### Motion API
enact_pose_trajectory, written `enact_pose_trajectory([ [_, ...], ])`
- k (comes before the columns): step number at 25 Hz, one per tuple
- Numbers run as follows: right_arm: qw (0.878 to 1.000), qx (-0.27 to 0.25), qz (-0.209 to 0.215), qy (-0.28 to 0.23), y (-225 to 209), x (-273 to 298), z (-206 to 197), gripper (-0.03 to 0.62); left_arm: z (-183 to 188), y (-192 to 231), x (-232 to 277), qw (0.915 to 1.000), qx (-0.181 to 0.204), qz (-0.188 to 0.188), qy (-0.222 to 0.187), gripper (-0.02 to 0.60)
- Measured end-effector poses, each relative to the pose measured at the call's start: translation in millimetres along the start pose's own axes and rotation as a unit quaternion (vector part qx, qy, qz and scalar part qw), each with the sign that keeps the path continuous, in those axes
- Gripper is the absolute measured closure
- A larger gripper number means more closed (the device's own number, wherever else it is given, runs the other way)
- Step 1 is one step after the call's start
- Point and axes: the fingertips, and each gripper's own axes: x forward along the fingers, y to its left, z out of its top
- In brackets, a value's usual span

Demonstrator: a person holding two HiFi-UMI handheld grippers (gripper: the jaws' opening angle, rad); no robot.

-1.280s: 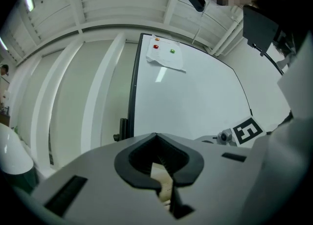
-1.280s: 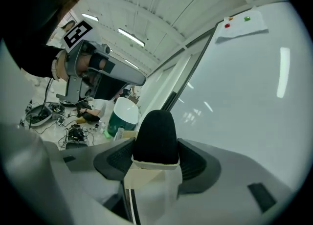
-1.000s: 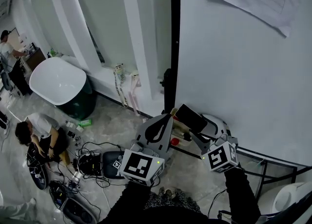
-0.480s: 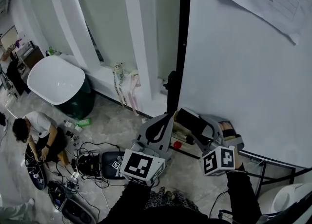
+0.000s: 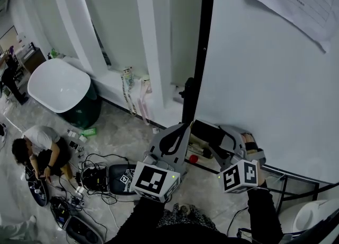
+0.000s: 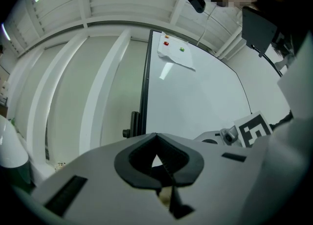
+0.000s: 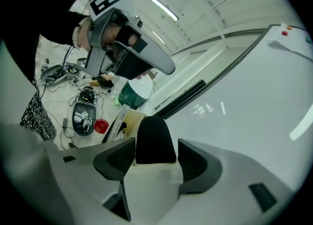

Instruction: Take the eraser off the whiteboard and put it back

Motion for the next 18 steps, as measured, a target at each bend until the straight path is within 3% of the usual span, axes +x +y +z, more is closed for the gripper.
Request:
enact_pose_trajectory([
  [6,0.997,0.067,-0.007,-0.029,-7.2,-13.5,2.0,0.316,-1.3,2.2,1.6,1.0,-0.002,0.001,0.001,0.575],
  [18,0.996,0.084,0.022,-0.027,11.1,-1.1,-8.1,0.318,-3.5,0.2,4.0,1.0,-0.003,-0.002,0.003,0.575],
])
